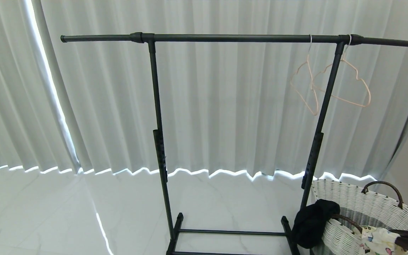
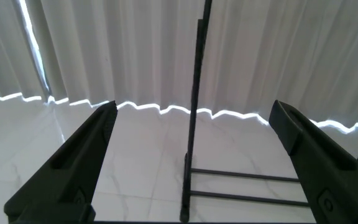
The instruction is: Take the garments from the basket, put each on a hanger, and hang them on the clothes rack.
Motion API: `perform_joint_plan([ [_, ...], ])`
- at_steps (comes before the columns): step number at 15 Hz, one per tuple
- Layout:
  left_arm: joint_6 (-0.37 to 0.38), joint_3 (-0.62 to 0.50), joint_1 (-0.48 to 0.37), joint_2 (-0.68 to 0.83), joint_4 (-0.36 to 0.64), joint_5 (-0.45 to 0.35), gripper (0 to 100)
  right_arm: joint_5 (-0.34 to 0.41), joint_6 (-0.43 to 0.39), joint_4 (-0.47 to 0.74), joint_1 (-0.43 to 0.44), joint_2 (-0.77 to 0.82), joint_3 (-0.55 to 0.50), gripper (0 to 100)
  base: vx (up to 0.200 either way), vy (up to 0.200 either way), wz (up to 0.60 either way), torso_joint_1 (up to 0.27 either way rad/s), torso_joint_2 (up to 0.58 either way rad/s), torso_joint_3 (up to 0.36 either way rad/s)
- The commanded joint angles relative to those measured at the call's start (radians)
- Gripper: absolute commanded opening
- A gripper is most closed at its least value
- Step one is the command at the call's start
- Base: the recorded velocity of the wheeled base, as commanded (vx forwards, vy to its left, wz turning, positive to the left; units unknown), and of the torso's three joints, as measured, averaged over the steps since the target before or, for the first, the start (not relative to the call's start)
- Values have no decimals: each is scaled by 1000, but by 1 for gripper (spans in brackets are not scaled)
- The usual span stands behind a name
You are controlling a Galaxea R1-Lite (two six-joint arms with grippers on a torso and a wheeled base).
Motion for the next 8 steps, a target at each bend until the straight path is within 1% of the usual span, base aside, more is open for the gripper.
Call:
perform_joint_plan([
  [1, 2, 0, 1, 0, 0, -4, 100, -2, 67, -6, 114, 103, -53, 0, 0, 0, 0, 0, 0, 0],
  [3, 24, 0, 1, 2, 0, -4, 100, -5, 179, -2, 233, 182, -150, 0, 0, 0, 0, 0, 0, 0],
  [4, 51, 0, 1, 2, 0, -4, 100, -5, 218, -2, 263, 228, -193, 0, 0, 0, 0, 0, 0, 0],
  [6, 62, 0, 1, 2, 0, -5, 100, -4, 261, -7, 286, 336, -297, 0, 0, 0, 0, 0, 0, 0],
  [8, 63, 0, 1, 2, 0, -5, 100, -4, 270, -7, 293, 425, -392, 0, 0, 0, 0, 0, 0, 0],
])
